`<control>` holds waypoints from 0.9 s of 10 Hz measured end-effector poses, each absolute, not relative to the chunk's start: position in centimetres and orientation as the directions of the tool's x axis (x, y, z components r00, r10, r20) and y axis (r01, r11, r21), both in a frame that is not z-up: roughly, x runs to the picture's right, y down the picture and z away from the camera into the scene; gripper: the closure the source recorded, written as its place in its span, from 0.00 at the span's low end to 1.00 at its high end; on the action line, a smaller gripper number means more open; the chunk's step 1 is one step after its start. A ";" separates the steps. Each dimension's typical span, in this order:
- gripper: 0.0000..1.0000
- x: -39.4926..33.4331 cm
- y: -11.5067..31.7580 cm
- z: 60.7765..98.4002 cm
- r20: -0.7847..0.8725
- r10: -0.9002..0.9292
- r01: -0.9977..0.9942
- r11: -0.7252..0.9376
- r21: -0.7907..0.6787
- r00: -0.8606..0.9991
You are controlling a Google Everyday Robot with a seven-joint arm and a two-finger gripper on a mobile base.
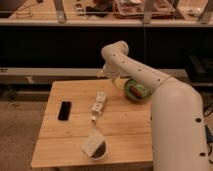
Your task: Move the arm in a circular motion
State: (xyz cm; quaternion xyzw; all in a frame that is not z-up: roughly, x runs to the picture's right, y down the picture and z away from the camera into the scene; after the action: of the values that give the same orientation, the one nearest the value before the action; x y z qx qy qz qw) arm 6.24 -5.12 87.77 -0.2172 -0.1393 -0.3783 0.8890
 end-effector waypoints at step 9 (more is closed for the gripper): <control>0.20 16.9 7.7 72.1 0.361 -0.519 0.632 0.617 -0.470 0.775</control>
State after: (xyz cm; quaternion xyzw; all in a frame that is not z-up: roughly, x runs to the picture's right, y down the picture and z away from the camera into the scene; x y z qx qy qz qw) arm 16.90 7.66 72.06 -0.2968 -0.0950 -0.3217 0.8941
